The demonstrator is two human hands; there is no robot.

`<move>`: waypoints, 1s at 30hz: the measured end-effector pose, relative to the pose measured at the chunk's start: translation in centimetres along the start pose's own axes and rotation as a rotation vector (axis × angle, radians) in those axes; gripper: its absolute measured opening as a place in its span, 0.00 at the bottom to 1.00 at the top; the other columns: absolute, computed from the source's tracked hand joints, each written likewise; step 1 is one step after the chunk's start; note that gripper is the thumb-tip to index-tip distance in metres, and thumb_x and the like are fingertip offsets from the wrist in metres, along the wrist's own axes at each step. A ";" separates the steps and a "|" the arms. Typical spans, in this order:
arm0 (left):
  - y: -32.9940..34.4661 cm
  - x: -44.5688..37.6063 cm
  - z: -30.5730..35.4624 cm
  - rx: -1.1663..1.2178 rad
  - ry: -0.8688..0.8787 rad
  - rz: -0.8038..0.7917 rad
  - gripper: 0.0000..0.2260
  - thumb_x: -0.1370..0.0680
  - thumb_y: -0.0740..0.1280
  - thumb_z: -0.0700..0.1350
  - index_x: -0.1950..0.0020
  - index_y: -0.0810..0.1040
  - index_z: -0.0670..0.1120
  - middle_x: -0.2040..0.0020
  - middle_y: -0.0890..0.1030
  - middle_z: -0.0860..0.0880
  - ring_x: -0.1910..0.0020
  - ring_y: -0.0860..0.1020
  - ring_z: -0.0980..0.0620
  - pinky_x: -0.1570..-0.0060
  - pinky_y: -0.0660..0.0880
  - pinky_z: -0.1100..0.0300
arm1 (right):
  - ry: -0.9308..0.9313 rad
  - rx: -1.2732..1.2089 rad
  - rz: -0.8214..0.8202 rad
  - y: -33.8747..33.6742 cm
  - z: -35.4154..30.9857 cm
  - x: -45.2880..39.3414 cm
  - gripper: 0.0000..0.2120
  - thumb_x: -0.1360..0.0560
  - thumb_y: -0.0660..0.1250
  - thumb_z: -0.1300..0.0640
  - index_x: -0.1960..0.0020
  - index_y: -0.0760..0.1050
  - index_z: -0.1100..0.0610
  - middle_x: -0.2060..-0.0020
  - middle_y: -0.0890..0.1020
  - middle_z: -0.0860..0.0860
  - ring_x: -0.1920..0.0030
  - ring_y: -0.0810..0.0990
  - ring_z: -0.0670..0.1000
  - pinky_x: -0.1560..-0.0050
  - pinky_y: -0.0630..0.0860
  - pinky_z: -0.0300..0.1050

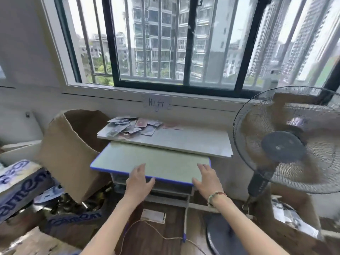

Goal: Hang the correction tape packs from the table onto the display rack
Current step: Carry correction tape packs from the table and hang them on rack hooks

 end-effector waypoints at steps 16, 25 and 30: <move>3.6 -26.5 1.0 -0.032 -0.080 0.026 0.30 0.21 0.65 0.50 0.24 0.58 0.41 0.25 0.63 0.43 0.26 0.61 0.46 0.29 0.61 0.53 | -0.008 -0.027 -0.054 3.0 2.3 -29.6 0.27 0.22 0.61 0.52 0.26 0.60 0.57 0.28 0.64 0.56 0.29 0.62 0.55 0.31 0.63 0.47; 6.4 -41.1 -1.2 -0.087 -0.011 -0.080 0.31 0.23 0.67 0.48 0.25 0.59 0.41 0.26 0.63 0.42 0.27 0.61 0.43 0.30 0.60 0.51 | 0.048 0.007 -0.109 7.9 2.9 -41.6 0.28 0.22 0.62 0.51 0.25 0.60 0.58 0.28 0.64 0.56 0.29 0.62 0.55 0.30 0.62 0.47; 8.1 -50.0 -3.1 -0.175 0.090 -0.174 0.31 0.25 0.66 0.43 0.24 0.58 0.42 0.25 0.61 0.43 0.27 0.60 0.44 0.29 0.60 0.51 | 0.108 0.036 -0.117 10.5 2.2 -48.6 0.26 0.23 0.63 0.52 0.28 0.62 0.60 0.31 0.67 0.57 0.31 0.65 0.56 0.33 0.64 0.46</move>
Point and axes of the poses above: each hand's wrist, its own x-axis away from the middle knuckle, its own y-axis out of the palm, z = x × y, the point moved 4 cm from there along -x, towards the middle knuckle
